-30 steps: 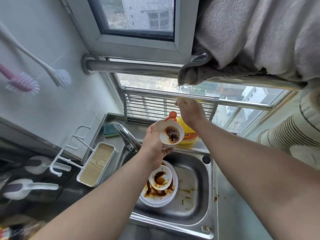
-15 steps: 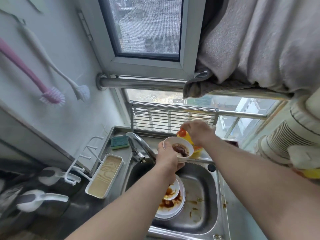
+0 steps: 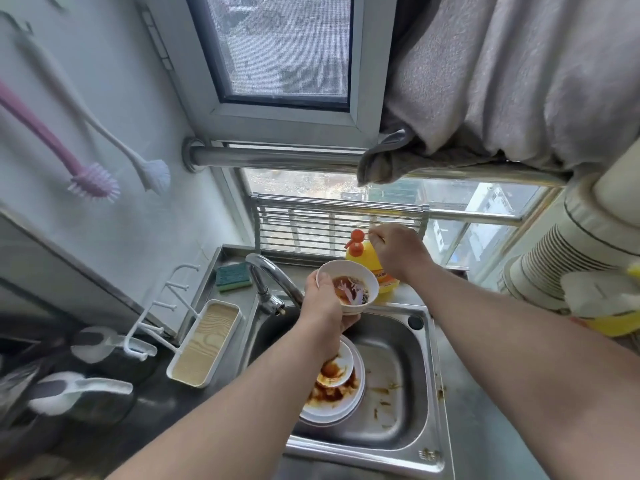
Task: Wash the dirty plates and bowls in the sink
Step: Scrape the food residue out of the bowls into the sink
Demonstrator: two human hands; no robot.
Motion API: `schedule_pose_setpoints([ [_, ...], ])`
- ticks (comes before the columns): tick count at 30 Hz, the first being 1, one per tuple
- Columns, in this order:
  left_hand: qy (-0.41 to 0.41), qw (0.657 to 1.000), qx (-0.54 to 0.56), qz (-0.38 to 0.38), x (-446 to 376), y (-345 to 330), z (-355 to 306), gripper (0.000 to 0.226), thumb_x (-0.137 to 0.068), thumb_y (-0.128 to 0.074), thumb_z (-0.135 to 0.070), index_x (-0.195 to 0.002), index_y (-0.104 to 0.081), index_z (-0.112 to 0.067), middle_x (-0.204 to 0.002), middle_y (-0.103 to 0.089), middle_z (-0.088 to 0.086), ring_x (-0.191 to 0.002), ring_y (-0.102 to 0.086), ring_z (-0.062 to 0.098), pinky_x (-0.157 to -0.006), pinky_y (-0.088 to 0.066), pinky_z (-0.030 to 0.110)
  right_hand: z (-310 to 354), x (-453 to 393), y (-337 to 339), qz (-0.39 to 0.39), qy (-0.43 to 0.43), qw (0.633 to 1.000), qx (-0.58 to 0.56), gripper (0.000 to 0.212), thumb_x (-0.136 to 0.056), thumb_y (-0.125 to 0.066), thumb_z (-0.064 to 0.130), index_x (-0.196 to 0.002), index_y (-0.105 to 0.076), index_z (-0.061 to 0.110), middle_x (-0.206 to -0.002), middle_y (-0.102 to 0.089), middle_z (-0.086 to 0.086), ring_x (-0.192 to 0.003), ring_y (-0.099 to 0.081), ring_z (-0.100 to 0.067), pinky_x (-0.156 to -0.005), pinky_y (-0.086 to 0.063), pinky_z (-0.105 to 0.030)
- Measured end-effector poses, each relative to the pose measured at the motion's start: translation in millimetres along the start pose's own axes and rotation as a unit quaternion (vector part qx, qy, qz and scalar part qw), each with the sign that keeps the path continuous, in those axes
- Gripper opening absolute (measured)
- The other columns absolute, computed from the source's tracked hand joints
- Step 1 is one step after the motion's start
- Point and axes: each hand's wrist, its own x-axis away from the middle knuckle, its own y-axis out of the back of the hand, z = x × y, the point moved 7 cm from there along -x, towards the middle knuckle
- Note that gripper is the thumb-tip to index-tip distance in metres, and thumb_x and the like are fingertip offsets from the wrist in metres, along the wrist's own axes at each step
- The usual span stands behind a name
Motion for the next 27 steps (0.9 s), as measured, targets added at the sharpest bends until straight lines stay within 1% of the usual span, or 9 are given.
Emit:
schedule_pose_setpoints([
  [2, -0.014, 1.0, 0.015, 0.013, 7, -2, -9, 0.029, -0.114, -0.036, -0.045, -0.139, -0.049, -0.038, -0.127, -0.056, 0.009, -0.107, -0.064, 0.027, -0.087, -0.064, 0.052, 7, 9, 13, -0.029, 0.003, 0.999, -0.014, 0.028, -0.105, -0.053, 0.032, -0.107, -0.077, 0.018, -0.11, -0.072, -0.003, -0.105, -0.062, -0.028, -0.087, -0.05, -0.038],
  [5, -0.053, 0.998, 0.018, 0.013, 17, 0, -30, 0.027, -0.113, -0.038, -0.045, -0.137, -0.05, -0.04, -0.13, -0.058, 0.009, -0.109, -0.066, 0.029, -0.085, -0.064, 0.051, 29, 19, 30, -0.019, 0.008, 0.998, -0.059, 0.026, -0.102, -0.054, 0.037, -0.098, -0.078, 0.027, -0.092, -0.073, 0.011, -0.089, -0.064, -0.016, -0.073, -0.049, -0.032],
  [8, -0.09, 0.996, 0.017, 0.007, 30, 5, -62, 0.029, -0.112, -0.04, -0.048, -0.137, -0.051, -0.041, -0.131, -0.062, 0.007, -0.108, -0.069, 0.03, -0.077, -0.065, 0.045, 65, 21, 51, -0.01, 0.039, 0.994, -0.1, 0.026, -0.101, -0.058, 0.035, -0.089, -0.076, 0.021, -0.084, -0.076, 0.007, -0.083, -0.068, -0.014, -0.068, -0.047, -0.029],
  [12, -0.127, 0.992, 0.022, 0.006, 52, 23, -110, 0.031, -0.108, -0.042, -0.054, -0.131, -0.056, -0.039, -0.123, -0.067, 0.01, -0.105, -0.07, 0.031, -0.069, -0.06, 0.038, 138, 14, 79, -0.016, 0.092, 0.989, -0.114, 0.021, -0.101, -0.061, 0.037, -0.104, -0.079, 0.027, -0.099, -0.078, 0.006, -0.096, -0.069, -0.017, -0.089, -0.054, -0.036],
  [15, -0.127, 0.991, 0.029, -0.012, 61, 53, -141, 0.038, -0.099, -0.049, -0.061, -0.123, -0.066, -0.036, -0.117, -0.073, 0.01, -0.101, -0.072, 0.03, -0.068, -0.057, 0.036, 200, 9, 87, -0.003, 0.13, 0.984, -0.126, 0.015, -0.101, -0.061, 0.036, -0.103, -0.076, 0.034, -0.096, -0.078, 0.008, -0.094, -0.071, -0.017, -0.091, -0.057, -0.039],
  [19, -0.135, 0.988, 0.066, -0.042, 62, 106, -182, 0.037, -0.095, -0.055, -0.059, -0.118, -0.071, -0.035, -0.119, -0.073, 0.013, -0.105, -0.07, 0.034, -0.063, -0.058, 0.036, 286, 4, 79, 0.023, 0.186, 0.974, -0.13, 0.025, -0.105, -0.059, 0.034, -0.122, -0.076, 0.026, -0.114, -0.077, 0.006, -0.099, -0.07, -0.013, -0.093, -0.058, -0.034],
  [21, -0.144, 0.984, 0.082, -0.058, 62, 132, -199, 0.038, -0.097, -0.055, -0.058, -0.121, -0.07, -0.032, -0.117, -0.074, 0.014, -0.1, -0.07, 0.033, -0.059, -0.057, 0.034, 329, 2, 70, 0.026, 0.21, 0.97, -0.124, 0.025, -0.104, -0.059, 0.033, -0.122, -0.077, 0.027, -0.116, -0.077, 0.005, -0.1, -0.069, -0.013, -0.096, -0.056, -0.033],
  [23, -0.146, 0.982, 0.096, -0.076, 61, 157, -212, 0.04, -0.097, -0.056, -0.057, -0.122, -0.07, -0.029, -0.113, -0.076, 0.013, -0.099, -0.071, 0.031, -0.063, -0.058, 0.034, 369, 0, 57, 0.031, 0.231, 0.966, -0.114, 0.026, -0.103, -0.06, 0.031, -0.123, -0.077, 0.027, -0.118, -0.077, 0.004, -0.099, -0.069, -0.015, -0.094, -0.054, -0.029],
  [27, -0.146, 0.979, 0.109, -0.096, 59, 194, -225, 0.04, -0.094, -0.059, -0.057, -0.119, -0.072, -0.028, -0.112, -0.077, 0.009, -0.103, -0.07, 0.028, -0.065, -0.057, 0.035, 438, -11, 30, 0.044, 0.247, 0.963, -0.094, 0.041, -0.102, -0.052, 0.023, -0.141, -0.066, 0.019, -0.135, -0.071, -0.003, -0.12, -0.065, -0.025, -0.108, -0.05, -0.037],
])
